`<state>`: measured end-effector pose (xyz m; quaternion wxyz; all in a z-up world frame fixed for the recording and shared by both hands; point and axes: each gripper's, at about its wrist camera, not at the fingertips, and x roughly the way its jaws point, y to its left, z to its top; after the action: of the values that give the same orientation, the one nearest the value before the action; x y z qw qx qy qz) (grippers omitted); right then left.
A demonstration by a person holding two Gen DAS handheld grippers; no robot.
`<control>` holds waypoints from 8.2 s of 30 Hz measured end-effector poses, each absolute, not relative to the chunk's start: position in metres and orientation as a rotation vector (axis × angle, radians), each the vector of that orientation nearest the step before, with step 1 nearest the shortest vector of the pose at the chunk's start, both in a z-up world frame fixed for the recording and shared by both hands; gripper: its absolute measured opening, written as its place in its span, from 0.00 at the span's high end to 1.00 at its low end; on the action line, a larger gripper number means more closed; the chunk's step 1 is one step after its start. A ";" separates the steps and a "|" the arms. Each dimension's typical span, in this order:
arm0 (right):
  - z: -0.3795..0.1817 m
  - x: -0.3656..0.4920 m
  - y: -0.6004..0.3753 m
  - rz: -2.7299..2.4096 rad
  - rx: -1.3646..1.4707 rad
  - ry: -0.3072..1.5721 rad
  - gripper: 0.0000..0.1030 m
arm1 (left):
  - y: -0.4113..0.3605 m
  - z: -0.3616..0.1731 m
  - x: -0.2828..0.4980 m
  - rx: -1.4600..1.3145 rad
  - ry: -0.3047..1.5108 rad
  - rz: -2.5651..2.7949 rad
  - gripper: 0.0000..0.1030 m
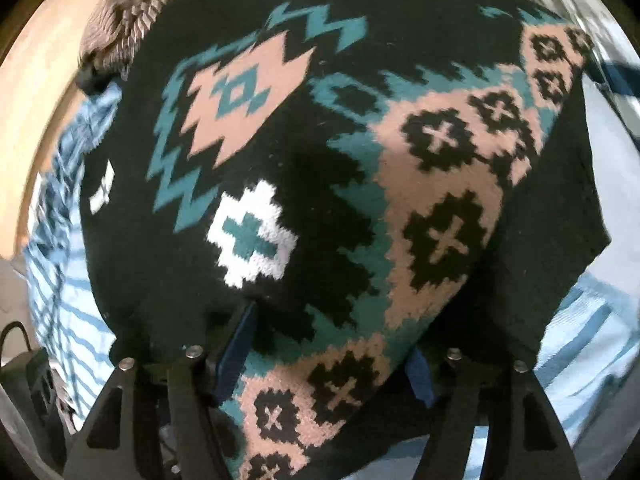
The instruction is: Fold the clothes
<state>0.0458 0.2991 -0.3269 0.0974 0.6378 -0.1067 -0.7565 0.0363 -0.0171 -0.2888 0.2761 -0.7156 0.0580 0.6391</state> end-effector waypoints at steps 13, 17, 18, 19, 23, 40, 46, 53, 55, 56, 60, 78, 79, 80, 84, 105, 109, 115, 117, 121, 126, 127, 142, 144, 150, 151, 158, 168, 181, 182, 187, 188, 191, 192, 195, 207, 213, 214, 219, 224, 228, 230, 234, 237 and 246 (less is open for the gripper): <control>-0.327 0.057 0.303 -2.244 1.851 -0.309 0.29 | -0.010 -0.287 0.032 -1.922 0.106 1.722 0.29; -0.324 0.061 0.310 -2.227 1.871 -0.366 0.29 | -0.009 -0.286 0.029 -1.921 0.070 1.728 0.28; -0.322 0.062 0.315 -2.216 1.885 -0.403 0.29 | -0.014 -0.283 0.027 -1.928 0.006 1.736 0.28; -0.320 0.063 0.320 -2.205 1.897 -0.454 0.30 | -0.019 -0.281 0.024 -1.933 -0.057 1.744 0.30; -0.305 0.070 0.346 -2.200 1.897 -0.705 0.31 | -0.039 -0.263 0.012 -1.867 -0.282 1.775 0.34; -0.321 0.070 0.343 -2.159 1.981 -0.720 0.24 | -0.089 -0.292 0.018 -1.920 -0.529 1.721 0.33; -0.319 0.071 0.349 -2.155 1.984 -0.712 0.23 | -0.100 -0.282 0.018 -1.894 -0.573 1.746 0.32; -0.318 0.072 0.342 -2.156 2.015 -0.700 0.23 | -0.116 -0.270 0.013 -1.848 -0.636 1.805 0.25; -0.317 0.072 0.341 -2.160 2.020 -0.698 0.23 | -0.121 -0.269 0.009 -1.848 -0.648 1.820 0.25; -0.317 0.072 0.339 -2.160 2.024 -0.693 0.23 | -0.122 -0.268 0.008 -1.848 -0.653 1.819 0.25; -0.318 0.072 0.336 -2.161 2.039 -0.672 0.23 | -0.127 -0.268 0.009 -1.833 -0.684 1.815 0.25; -0.320 0.070 0.325 -2.165 2.056 -0.622 0.21 | -0.122 -0.260 0.012 -1.801 -0.627 1.829 0.25; -0.319 0.071 0.325 -2.164 2.055 -0.620 0.20 | -0.122 -0.261 0.012 -1.805 -0.627 1.823 0.25; -0.319 0.071 0.325 -2.163 2.054 -0.621 0.20 | -0.121 -0.261 0.012 -1.808 -0.627 1.817 0.25; -0.320 0.072 0.326 -2.158 2.050 -0.630 0.20 | -0.120 -0.263 0.013 -1.812 -0.631 1.803 0.25; -0.277 0.088 0.347 -2.117 1.956 -0.690 0.21 | -0.121 -0.260 0.017 -1.785 -0.630 1.823 0.25; -0.232 0.088 0.350 -2.189 1.751 -0.722 0.20 | -0.140 -0.243 0.010 -1.674 -0.758 1.907 0.25; -0.252 0.095 0.376 -2.084 1.832 -1.046 0.20 | -0.157 -0.227 0.004 -1.609 -0.834 1.976 0.24; -0.267 0.105 0.391 -2.081 1.930 -1.095 0.20 | -0.151 -0.235 0.002 -1.661 -0.792 1.932 0.24; -0.302 0.127 0.403 -1.978 2.095 -1.168 0.20 | -0.126 -0.266 0.011 -1.813 -0.710 1.770 0.24; -0.329 0.141 0.395 -1.815 2.106 -1.273 0.20 | -0.111 -0.282 0.026 -1.893 -0.672 1.668 0.24; -0.331 0.140 0.388 -1.797 2.102 -1.256 0.20 | -0.111 -0.281 0.027 -1.891 -0.661 1.675 0.24; -0.355 0.149 0.318 -1.548 2.096 -1.151 0.22 | -0.133 -0.275 0.022 -1.845 -0.817 1.744 0.24; -0.358 0.156 0.314 -1.479 2.135 -1.166 0.22 | -0.139 -0.274 0.020 -1.844 -0.829 1.764 0.24; -0.373 0.169 0.298 -1.290 2.153 -1.314 0.23 | -0.159 -0.274 0.016 -1.819 -0.942 1.790 0.24; -0.375 0.168 0.298 -1.291 2.144 -1.340 0.24 | -0.163 -0.274 0.014 -1.809 -0.965 1.798 0.24; -0.374 0.155 0.303 -1.387 2.078 -1.445 0.49 | -0.175 -0.257 -0.030 -1.748 -0.966 1.917 0.24; -0.382 0.147 0.310 -1.314 2.005 -1.680 0.76 | -0.127 -0.289 -0.063 -1.886 -0.825 1.935 0.82; -0.307 0.048 0.395 -1.635 1.574 -1.859 0.78 | 0.028 -0.207 -0.100 -1.579 -0.473 1.959 0.87; -0.314 0.046 0.406 -1.652 1.586 -1.881 0.77 | 0.041 -0.213 -0.104 -1.602 -0.461 1.949 0.87; -0.359 0.050 0.435 -1.592 1.576 -2.056 0.78 | 0.084 -0.271 -0.118 -1.758 -0.405 1.880 0.87; -0.359 0.051 0.440 -1.600 1.560 -2.059 0.78 | 0.088 -0.279 -0.120 -1.759 -0.386 1.874 0.87; -0.355 0.042 0.438 -1.642 1.541 -2.007 0.71 | 0.089 -0.289 -0.122 -1.742 -0.457 1.853 0.87; -0.350 0.042 0.439 -1.648 1.543 -2.002 0.64 | 0.085 -0.290 -0.123 -1.738 -0.513 1.834 0.80; -0.332 0.035 0.439 -1.714 1.495 -1.975 0.34 | 0.067 -0.279 -0.122 -1.647 -0.747 1.729 0.35; -0.223 0.035 0.394 -2.359 1.521 -0.932 0.50 | -0.051 -0.263 -0.111 -1.416 -1.212 1.861 0.29; -0.222 0.042 0.378 -2.418 1.589 -0.822 0.54 | -0.082 -0.280 -0.108 -1.444 -1.268 1.889 0.29; -0.223 0.040 0.367 -2.376 1.579 -0.773 0.54 | -0.084 -0.281 -0.109 -1.442 -1.273 1.883 0.29; -0.276 0.022 0.353 -2.331 1.855 -0.754 0.69 | -0.098 -0.283 -0.117 -1.446 -1.263 1.894 0.29; -0.243 0.010 0.319 -2.346 1.710 -0.685 0.65 | -0.117 -0.281 -0.141 -1.505 -1.136 2.015 0.29; -0.218 -0.037 0.228 -2.232 1.493 -0.275 0.61 | -0.116 -0.285 -0.170 -1.548 -1.094 2.000 0.29; -0.219 -0.065 0.190 -2.184 1.444 -0.093 0.53 | -0.114 -0.285 -0.183 -1.568 -1.043 2.018 0.29; -0.236 -0.131 0.129 -2.030 1.408 0.051 0.50 | -0.118 -0.282 -0.202 -1.593 -0.944 2.127 0.29; -0.257 -0.172 0.097 -1.898 1.465 0.033 0.48 | -0.114 -0.280 -0.213 -1.622 -0.858 2.176 0.29; -0.328 -0.203 0.064 -1.723 1.573 0.118 0.38 | -0.083 -0.285 -0.221 -1.589 -0.663 2.181 0.30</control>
<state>-0.2031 0.0635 -0.3282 0.3919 0.6195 0.0463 -0.6786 -0.2214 -0.0832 -0.2853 0.1805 -0.5625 -0.2346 0.7720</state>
